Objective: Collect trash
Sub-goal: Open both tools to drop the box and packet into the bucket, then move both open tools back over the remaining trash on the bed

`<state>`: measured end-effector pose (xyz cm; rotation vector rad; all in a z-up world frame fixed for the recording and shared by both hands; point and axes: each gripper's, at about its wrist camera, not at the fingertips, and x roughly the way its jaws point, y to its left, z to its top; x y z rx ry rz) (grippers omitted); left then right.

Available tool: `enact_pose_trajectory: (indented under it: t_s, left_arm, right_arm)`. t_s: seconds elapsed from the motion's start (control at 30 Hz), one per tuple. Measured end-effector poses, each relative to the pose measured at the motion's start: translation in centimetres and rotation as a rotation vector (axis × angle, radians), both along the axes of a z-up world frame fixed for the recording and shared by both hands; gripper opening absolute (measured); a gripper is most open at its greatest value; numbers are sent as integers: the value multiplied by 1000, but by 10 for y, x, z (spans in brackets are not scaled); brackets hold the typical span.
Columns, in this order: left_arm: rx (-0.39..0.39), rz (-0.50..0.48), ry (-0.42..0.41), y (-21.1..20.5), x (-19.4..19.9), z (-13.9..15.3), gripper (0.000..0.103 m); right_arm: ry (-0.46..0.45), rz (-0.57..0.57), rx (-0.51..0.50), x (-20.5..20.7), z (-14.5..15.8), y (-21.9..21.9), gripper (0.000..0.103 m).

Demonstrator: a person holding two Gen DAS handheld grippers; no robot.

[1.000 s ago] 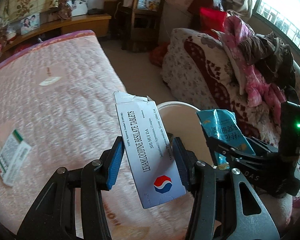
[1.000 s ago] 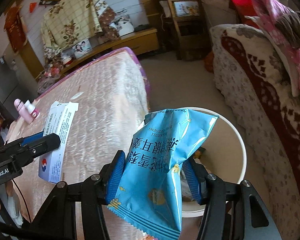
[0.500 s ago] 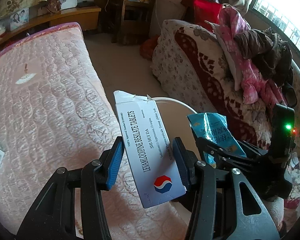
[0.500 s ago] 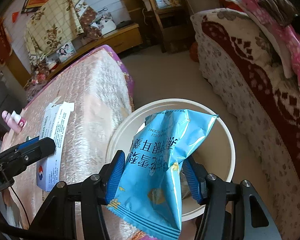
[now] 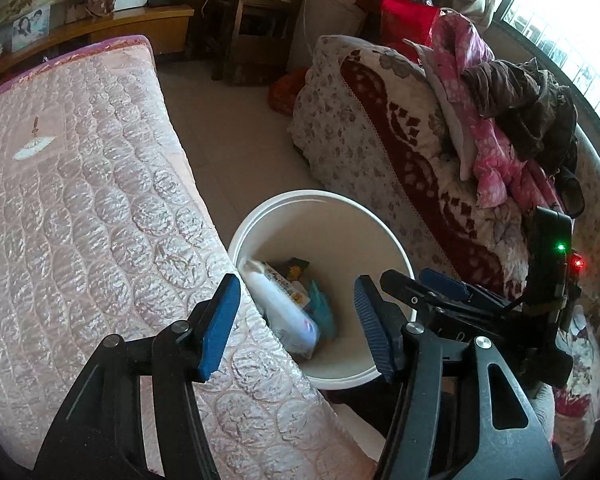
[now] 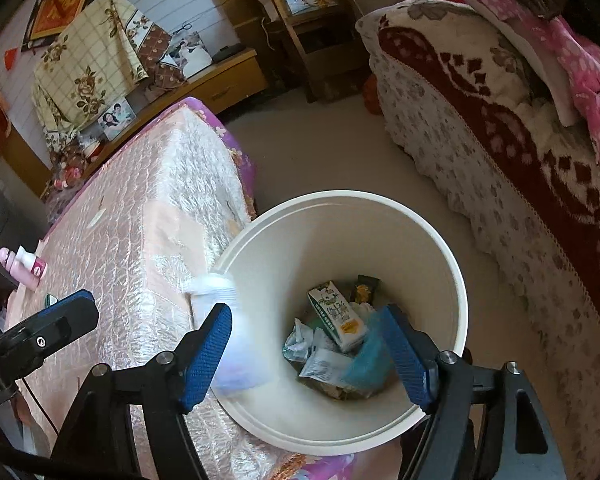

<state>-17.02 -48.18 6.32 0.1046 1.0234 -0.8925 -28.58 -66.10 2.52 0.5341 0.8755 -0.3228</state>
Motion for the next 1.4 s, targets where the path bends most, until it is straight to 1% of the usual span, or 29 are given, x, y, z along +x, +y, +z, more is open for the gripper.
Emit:
enact_pose_trajectory:
  t_s: [0.5, 0.83, 1.07, 1.4]
  left_arm:
    - [23, 28, -64, 15, -6, 9, 58]
    - [41, 77, -87, 40, 0, 11, 58]
    - [48, 120, -92, 67, 7, 11, 58]
    - [80, 215, -98, 132, 24, 10, 58]
  right_arm:
    - [16, 30, -17, 3, -2, 7, 74]
    - [20, 48, -32, 6, 2, 18, 74]
    - [14, 80, -45, 9, 8, 36, 74]
    - [4, 196, -59, 26, 19, 94, 74]
